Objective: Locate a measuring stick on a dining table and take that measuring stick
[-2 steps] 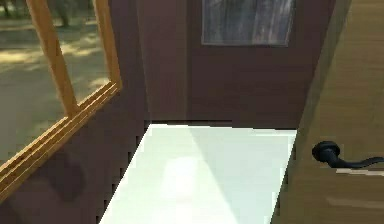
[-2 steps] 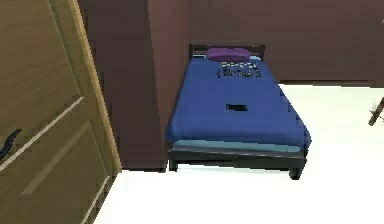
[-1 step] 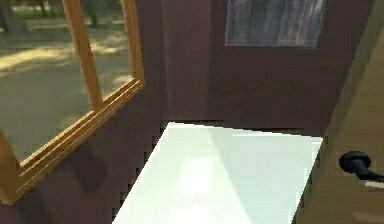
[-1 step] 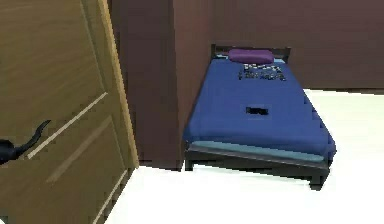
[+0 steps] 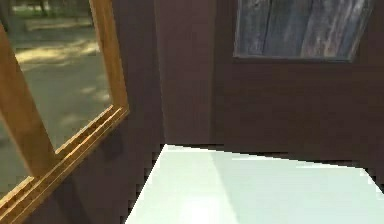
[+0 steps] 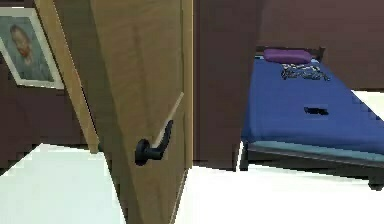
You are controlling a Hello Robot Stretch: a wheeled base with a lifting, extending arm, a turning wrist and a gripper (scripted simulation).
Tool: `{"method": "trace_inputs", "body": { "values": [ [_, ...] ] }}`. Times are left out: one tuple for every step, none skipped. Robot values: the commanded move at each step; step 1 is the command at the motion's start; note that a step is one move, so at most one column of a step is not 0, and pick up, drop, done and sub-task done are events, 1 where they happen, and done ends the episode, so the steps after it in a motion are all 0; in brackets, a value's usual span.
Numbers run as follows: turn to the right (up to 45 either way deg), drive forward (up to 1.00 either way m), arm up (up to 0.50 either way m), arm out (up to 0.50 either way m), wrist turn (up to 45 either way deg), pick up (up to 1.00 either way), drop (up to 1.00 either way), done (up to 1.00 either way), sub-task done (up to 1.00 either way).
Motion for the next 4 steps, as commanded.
{"method": "trace_inputs", "body": {
  "values": [
    [27.0, 0.0, 0.0, 0.0, 0.0, 0.0, 0.0, 0.0, 0.0],
    [0.0, 0.85, 0.0, 0.0, 0.0, 0.0, 0.0, 0.0, 0.0],
    [45.0, 0.0, 0.0, 0.0, 0.0, 0.0, 0.0, 0.0, 0.0],
    [24.0, 0.0, 0.0, 0.0, 0.0, 0.0, 0.0, 0.0, 0.0]
  ]
}}
